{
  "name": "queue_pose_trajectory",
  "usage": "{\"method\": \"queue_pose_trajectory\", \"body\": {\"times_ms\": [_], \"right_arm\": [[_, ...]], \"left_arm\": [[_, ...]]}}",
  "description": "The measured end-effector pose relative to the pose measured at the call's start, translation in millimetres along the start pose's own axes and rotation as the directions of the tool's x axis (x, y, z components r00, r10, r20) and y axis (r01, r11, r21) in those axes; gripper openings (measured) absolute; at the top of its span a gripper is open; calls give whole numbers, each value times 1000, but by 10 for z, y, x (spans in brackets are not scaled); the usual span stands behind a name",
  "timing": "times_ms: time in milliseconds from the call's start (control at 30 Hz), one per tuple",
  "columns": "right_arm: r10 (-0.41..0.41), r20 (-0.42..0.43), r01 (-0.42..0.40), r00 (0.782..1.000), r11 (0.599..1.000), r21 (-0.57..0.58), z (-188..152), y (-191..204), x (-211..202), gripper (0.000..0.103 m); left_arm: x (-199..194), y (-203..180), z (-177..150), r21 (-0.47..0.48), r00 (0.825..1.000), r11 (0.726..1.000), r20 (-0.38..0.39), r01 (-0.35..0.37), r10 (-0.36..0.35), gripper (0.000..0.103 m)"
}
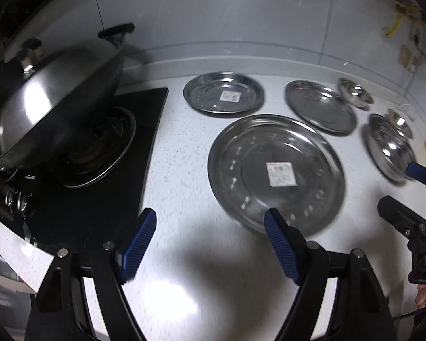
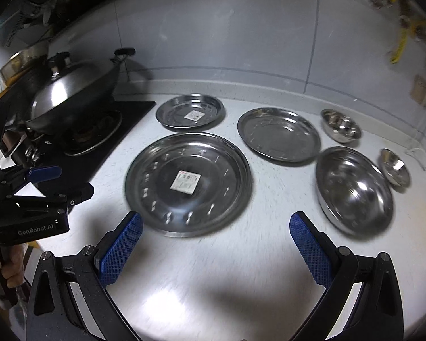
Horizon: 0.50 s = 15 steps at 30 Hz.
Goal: Organize plates and bowls
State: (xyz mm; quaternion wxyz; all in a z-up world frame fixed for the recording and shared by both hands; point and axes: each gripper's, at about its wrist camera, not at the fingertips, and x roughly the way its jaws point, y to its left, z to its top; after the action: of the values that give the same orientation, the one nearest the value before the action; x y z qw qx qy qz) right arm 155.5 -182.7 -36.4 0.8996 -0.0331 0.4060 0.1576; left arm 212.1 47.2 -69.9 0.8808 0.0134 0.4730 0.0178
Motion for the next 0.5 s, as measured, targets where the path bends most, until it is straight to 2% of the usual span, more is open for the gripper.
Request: {"method": "queue_pose_trajectory", "body": {"times_ms": [133, 267, 500], "right_arm": [[57, -77, -57, 995, 998, 8, 164, -160, 453, 102], [106, -159, -101, 982, 994, 42, 224, -262, 806, 102], [130, -260, -109, 957, 990, 94, 239, -382, 1184, 102]], "left_arm": [[368, 4, 166, -22, 997, 1000, -72, 9, -10, 78], [719, 14, 261, -34, 989, 999, -147, 18, -23, 78], [1127, 30, 388, -24, 973, 998, -220, 61, -65, 78]]}}
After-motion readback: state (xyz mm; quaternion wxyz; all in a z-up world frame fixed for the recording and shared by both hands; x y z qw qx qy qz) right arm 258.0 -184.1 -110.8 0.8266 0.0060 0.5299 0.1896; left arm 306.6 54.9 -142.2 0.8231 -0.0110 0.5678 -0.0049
